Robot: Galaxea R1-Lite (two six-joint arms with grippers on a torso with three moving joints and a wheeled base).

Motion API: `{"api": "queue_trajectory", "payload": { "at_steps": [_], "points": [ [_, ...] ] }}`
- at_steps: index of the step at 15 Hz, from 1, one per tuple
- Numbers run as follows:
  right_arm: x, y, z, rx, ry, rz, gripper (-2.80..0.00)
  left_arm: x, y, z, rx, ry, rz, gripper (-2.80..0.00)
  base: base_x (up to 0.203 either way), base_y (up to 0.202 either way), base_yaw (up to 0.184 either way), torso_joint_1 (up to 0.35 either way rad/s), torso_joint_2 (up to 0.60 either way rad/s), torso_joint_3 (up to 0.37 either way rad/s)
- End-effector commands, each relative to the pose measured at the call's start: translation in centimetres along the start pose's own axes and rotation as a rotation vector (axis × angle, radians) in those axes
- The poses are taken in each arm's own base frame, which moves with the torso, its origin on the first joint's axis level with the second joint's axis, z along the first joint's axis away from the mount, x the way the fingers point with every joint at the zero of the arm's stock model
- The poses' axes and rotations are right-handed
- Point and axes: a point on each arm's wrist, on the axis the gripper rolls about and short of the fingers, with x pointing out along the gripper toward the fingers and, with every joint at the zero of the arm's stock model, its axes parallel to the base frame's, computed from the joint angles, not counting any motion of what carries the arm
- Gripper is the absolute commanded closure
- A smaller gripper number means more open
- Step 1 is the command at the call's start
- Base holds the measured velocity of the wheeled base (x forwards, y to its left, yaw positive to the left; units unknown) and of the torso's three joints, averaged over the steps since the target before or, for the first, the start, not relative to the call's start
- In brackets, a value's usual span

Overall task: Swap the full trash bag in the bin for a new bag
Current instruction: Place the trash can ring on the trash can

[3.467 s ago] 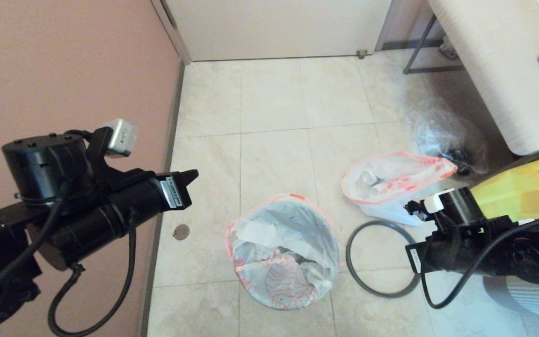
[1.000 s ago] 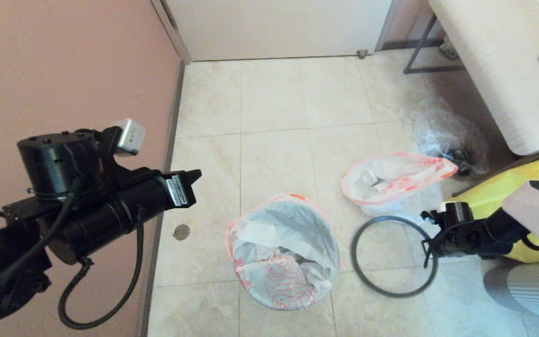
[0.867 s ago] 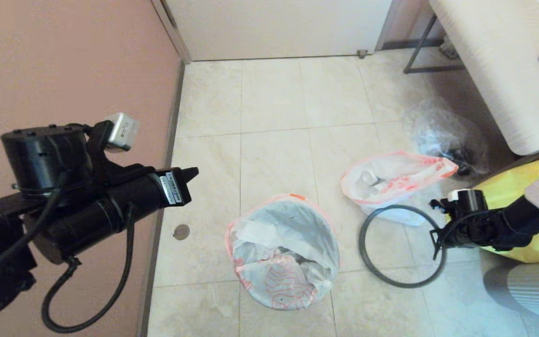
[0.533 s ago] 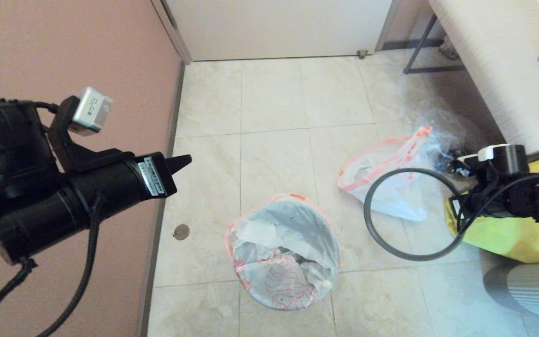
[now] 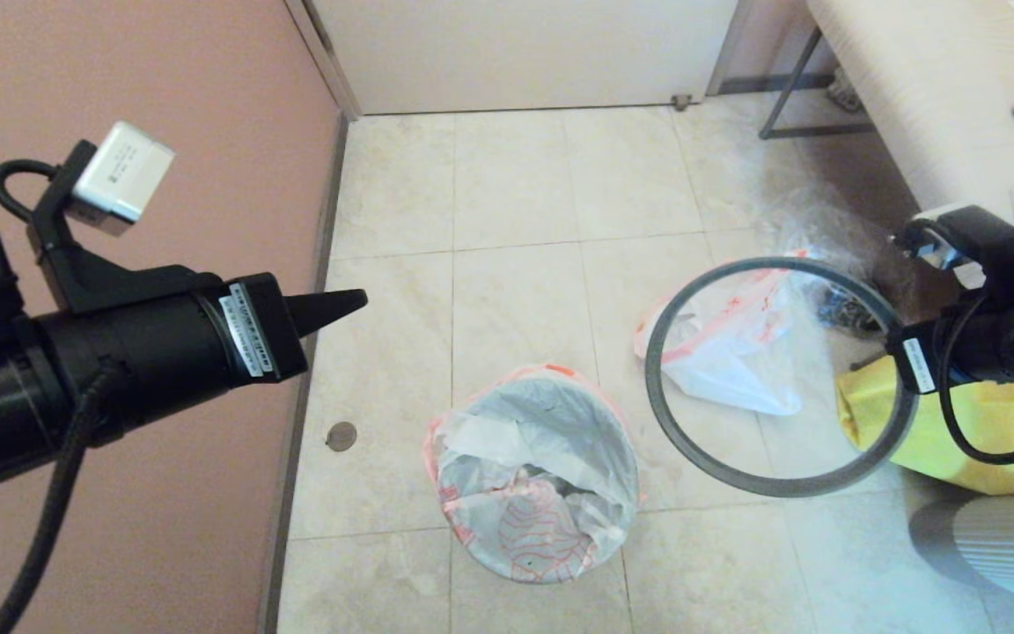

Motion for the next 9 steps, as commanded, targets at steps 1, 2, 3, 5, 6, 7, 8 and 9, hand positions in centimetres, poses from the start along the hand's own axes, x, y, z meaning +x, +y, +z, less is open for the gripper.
{"api": "queue_trajectory", "payload": {
  "at_steps": [1,2,3,5,6,7,8,9],
  "points": [
    [-2.5,1.2,0.6,0.003,-0.073,0.061,0.0,-0.8,-0.3,0.6,-0.002,-0.025,-0.017,0.0,0.0,0.0,0.0,0.0,0.0,0.0],
    [-2.4,2.7,0.8,0.0,-0.072,0.107,0.0,-1.0,-0.4,0.7,-0.002,-0.026,-0.021,0.0,0.0,0.0,0.0,0.0,0.0,0.0],
    [-1.7,4.3,1.0,0.0,-0.056,0.146,0.0,-1.3,-0.5,0.9,-0.002,-0.035,-0.025,0.0,0.0,0.0,0.0,0.0,0.0,0.0],
    [0.4,7.4,1.4,-0.003,-0.01,0.201,0.0,-1.6,-0.6,1.2,-0.002,-0.047,-0.031,0.0,0.0,0.0,0.0,0.0,0.0,0.0],
    [1.3,8.9,1.6,-0.002,0.006,0.224,0.0,-1.6,-0.5,1.2,-0.003,-0.048,-0.027,0.0,0.0,0.0,0.0,0.0,0.0,0.0],
    [2.3,10.9,1.7,-0.008,0.032,0.252,0.0,-1.3,-0.5,1.0,-0.002,-0.039,-0.023,0.0,0.0,0.0,0.0,0.0,0.0,0.0],
    [3.0,12.5,1.6,-0.021,0.053,0.275,0.0,-1.0,-0.4,0.9,-0.002,-0.028,-0.02,0.0,0.0,0.0,0.0,0.0,0.0,0.0],
    [3.6,14.5,1.6,-0.041,0.068,0.303,0.0,-0.6,-0.4,0.7,-0.002,-0.015,-0.015,0.0,0.0,0.0,0.0,0.0,0.0,0.0]
  ]
}}
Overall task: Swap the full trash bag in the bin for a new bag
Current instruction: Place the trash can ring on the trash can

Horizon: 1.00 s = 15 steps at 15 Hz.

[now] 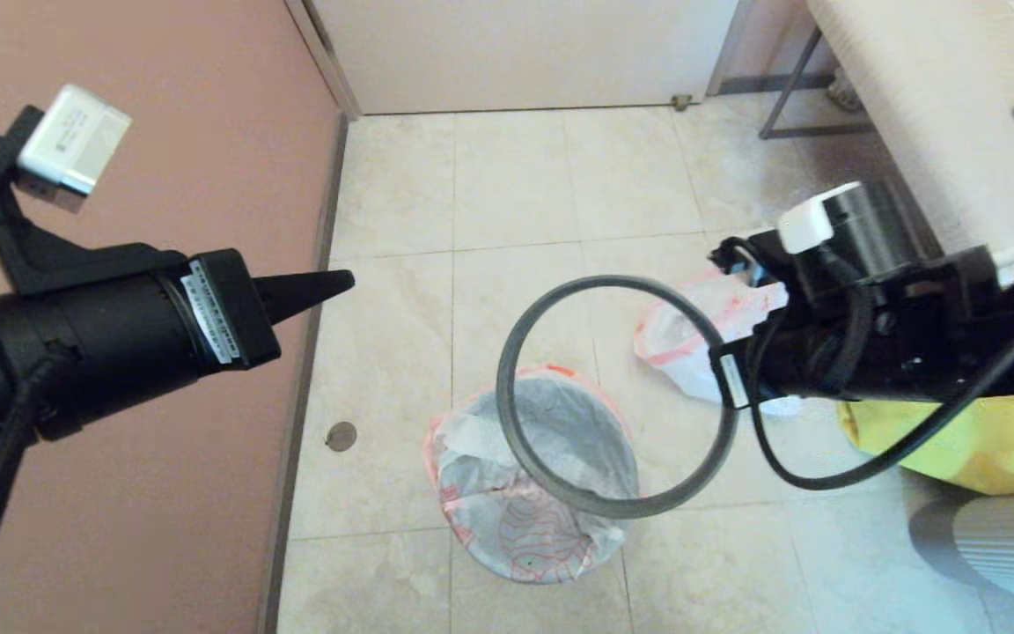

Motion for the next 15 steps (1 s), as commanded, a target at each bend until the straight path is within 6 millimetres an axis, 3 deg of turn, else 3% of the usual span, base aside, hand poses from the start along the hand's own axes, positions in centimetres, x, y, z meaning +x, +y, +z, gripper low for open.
{"api": "queue_trajectory", "payload": {
  "at_steps": [1,4,7,12,15],
  "points": [
    [3.5,4.0,-0.8,-0.064,0.074,0.052,0.0,0.6,0.1,-0.3,-0.002,0.016,0.008,0.0,0.0,0.0,0.0,0.0,0.0,0.0],
    [4.9,9.3,-1.3,-0.102,0.142,0.145,0.0,1.2,0.3,-0.7,-0.002,0.039,0.017,0.0,0.0,0.0,0.0,0.0,0.0,0.0],
    [7.9,10.7,-2.6,-0.106,0.222,0.162,0.0,1.5,0.4,-1.0,-0.004,0.051,0.025,0.0,0.0,0.0,0.0,0.0,0.0,0.0],
    [13.1,8.4,-2.9,-0.048,0.274,0.115,0.0,1.9,0.5,-1.2,-0.004,0.062,0.031,0.0,0.0,0.0,0.0,0.0,0.0,0.0],
    [13.8,6.5,-2.2,0.003,0.273,0.121,0.0,1.8,0.5,-1.1,-0.005,0.059,0.031,0.0,0.0,0.0,0.0,0.0,0.0,0.0]
  ]
}}
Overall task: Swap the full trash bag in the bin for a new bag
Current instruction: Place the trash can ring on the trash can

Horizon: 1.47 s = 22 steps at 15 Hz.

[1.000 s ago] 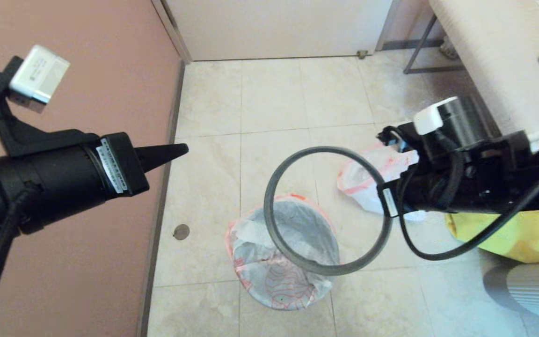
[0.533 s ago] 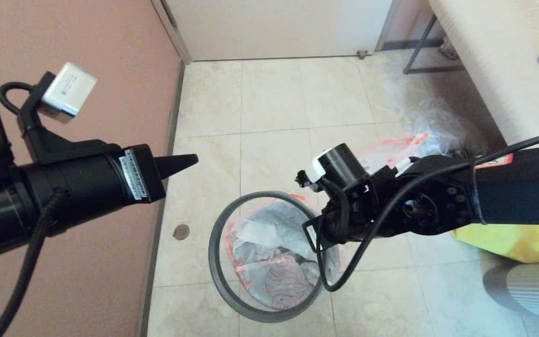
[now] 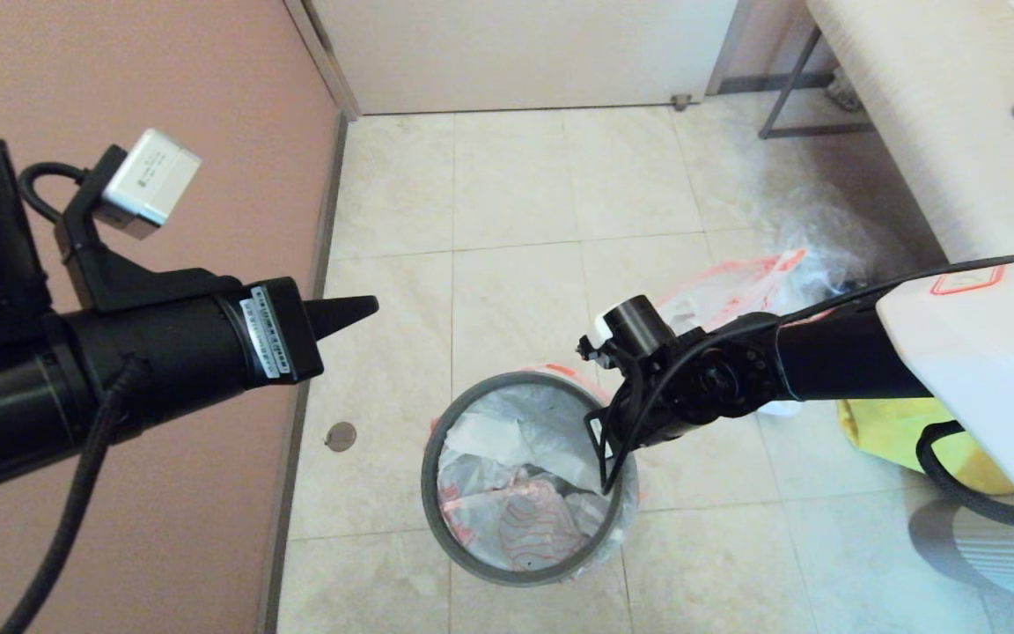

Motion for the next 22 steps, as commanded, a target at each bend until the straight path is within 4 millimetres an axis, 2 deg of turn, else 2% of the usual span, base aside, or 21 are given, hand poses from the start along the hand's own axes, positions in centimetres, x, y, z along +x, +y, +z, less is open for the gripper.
{"api": "queue_trajectory", "payload": {
  "at_steps": [1,5,11,15,19,22],
  "points": [
    [0.2,-0.4,0.0,0.007,0.012,-0.001,0.0,0.1,0.0,-0.1,-0.002,0.005,0.001,0.0,0.0,0.0,0.0,0.0,0.0,0.0],
    [0.5,-0.5,-0.3,0.001,0.037,-0.005,0.0,-0.1,0.0,-0.2,-0.001,0.004,-0.003,0.0,0.0,0.0,0.0,0.0,0.0,0.0],
    [3.2,-1.9,0.3,0.015,0.042,-0.042,0.0,0.0,-0.1,-0.2,0.0,0.006,-0.004,0.0,0.0,0.0,0.0,0.0,0.0,0.0],
    [3.8,-2.0,0.3,-0.006,0.043,-0.065,0.0,0.2,0.0,-0.4,0.0,0.012,-0.004,0.0,0.0,0.0,0.0,0.0,0.0,0.0],
    [3.7,-1.4,0.2,-0.022,0.033,-0.088,0.0,0.9,0.1,-0.8,-0.001,0.036,0.007,0.0,0.0,0.0,0.0,0.0,0.0,0.0],
    [1.8,0.0,0.6,-0.045,-0.002,-0.092,0.0,0.7,0.1,-0.7,-0.001,0.027,0.007,0.0,0.0,0.0,0.0,0.0,0.0,0.0]
  ]
}}
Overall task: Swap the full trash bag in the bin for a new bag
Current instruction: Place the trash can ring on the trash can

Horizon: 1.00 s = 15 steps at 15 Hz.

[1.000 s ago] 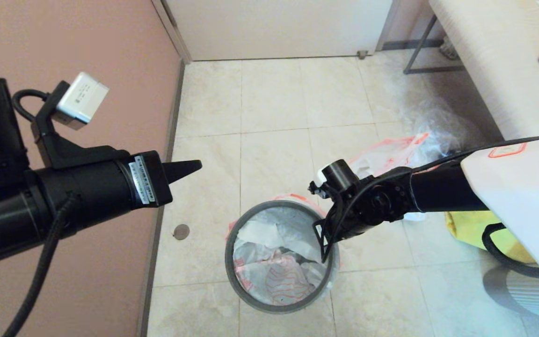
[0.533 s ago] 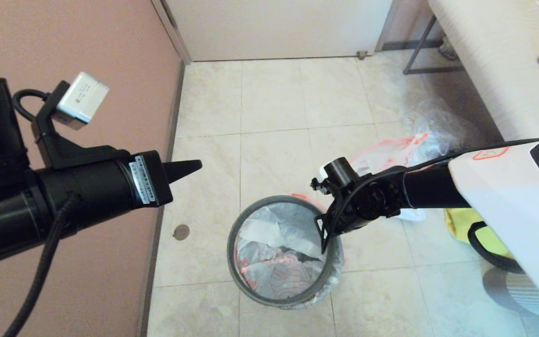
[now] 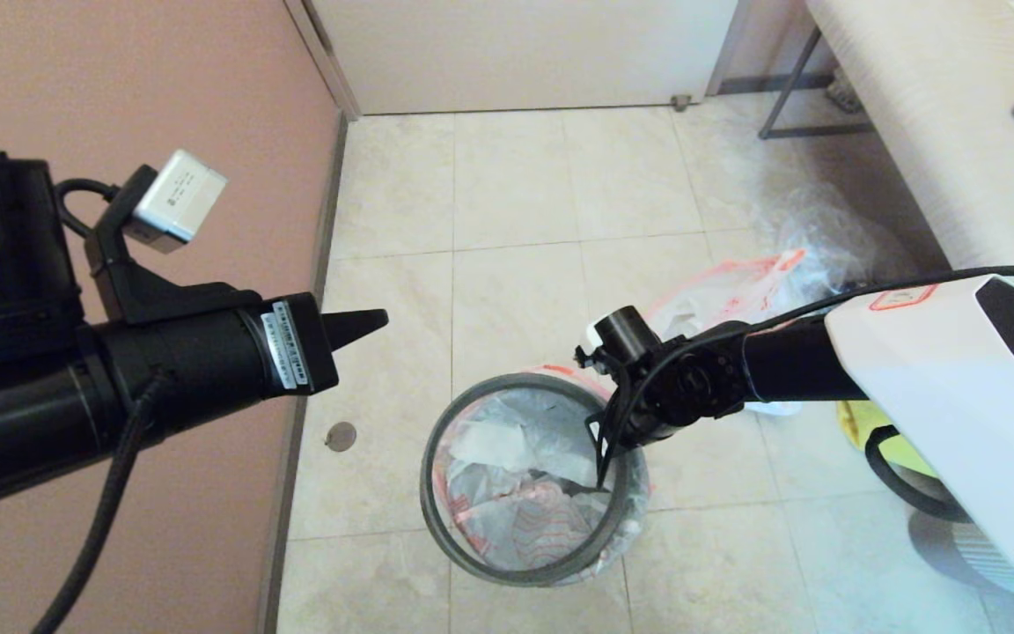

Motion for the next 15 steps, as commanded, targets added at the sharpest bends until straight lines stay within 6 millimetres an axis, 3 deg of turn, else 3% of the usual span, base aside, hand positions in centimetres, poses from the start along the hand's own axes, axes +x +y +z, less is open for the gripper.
{"api": "queue_trajectory", "payload": {
  "at_steps": [1,7,11,15],
  "points": [
    [-1.4,0.5,0.2,-0.009,-0.023,0.001,0.0,0.0,0.0,0.1,-0.002,-0.004,0.001,0.0,0.0,0.0,0.0,0.0,0.0,0.0],
    [-0.5,0.4,-0.4,-0.013,-0.009,-0.107,0.0,0.0,0.1,0.0,-0.003,-0.004,0.004,0.0,0.0,0.0,0.0,0.0,0.0,0.0],
    [1.5,-0.2,-0.8,-0.01,0.023,-0.128,0.0,0.1,0.1,0.0,-0.003,-0.002,0.005,0.0,0.0,0.0,0.0,0.0,0.0,0.0],
    [1.4,0.2,-0.7,-0.025,0.012,-0.123,0.0,0.1,0.1,-0.1,-0.002,0.001,0.004,0.0,0.0,0.0,0.0,0.0,0.0,0.0]
  ]
}}
